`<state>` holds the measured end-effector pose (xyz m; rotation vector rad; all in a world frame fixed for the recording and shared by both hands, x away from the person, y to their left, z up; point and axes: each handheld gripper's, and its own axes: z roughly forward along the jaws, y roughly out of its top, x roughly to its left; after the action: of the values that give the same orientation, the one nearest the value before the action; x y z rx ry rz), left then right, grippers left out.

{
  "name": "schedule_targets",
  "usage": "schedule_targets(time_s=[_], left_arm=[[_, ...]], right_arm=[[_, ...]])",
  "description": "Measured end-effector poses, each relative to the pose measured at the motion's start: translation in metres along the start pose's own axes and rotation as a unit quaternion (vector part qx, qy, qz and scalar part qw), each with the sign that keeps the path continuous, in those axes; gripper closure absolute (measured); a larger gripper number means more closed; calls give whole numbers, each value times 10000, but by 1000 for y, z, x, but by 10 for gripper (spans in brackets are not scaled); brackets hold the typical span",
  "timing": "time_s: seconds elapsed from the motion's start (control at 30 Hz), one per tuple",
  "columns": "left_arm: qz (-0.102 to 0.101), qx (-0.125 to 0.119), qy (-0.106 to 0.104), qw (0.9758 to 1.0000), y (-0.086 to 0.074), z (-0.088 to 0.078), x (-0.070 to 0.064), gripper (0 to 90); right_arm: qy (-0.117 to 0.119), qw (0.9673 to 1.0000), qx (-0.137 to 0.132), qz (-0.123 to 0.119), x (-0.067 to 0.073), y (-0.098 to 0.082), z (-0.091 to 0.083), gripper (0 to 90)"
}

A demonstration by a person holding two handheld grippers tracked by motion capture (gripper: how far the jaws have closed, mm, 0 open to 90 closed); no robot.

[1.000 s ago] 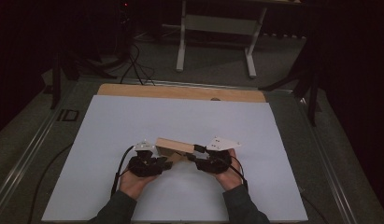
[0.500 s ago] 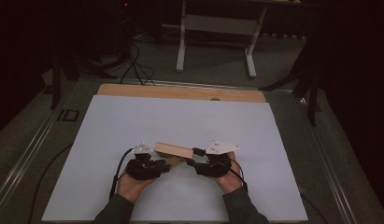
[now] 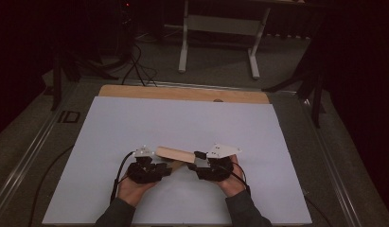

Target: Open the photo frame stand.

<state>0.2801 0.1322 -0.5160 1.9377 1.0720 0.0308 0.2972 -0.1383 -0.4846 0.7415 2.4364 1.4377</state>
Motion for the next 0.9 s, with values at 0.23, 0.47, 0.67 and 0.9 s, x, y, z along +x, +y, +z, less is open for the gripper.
schedule_targets(time_s=[0.23,0.47,0.67,0.9], left_arm=[[11,-7,38,10000,-2,-2,0,629],[105,-59,214,9997,-2,-7,0,615],[179,-138,293,9993,-1,-14,0,604],[235,-250,363,9988,1,-22,1,597]], right_arm=[[-4,10000,3,-16,0,0,0,476],[-79,9999,53,-98,1,2,-2,439],[-68,9999,12,-109,1,4,-4,411],[-51,9999,-42,-123,1,6,-7,386]])
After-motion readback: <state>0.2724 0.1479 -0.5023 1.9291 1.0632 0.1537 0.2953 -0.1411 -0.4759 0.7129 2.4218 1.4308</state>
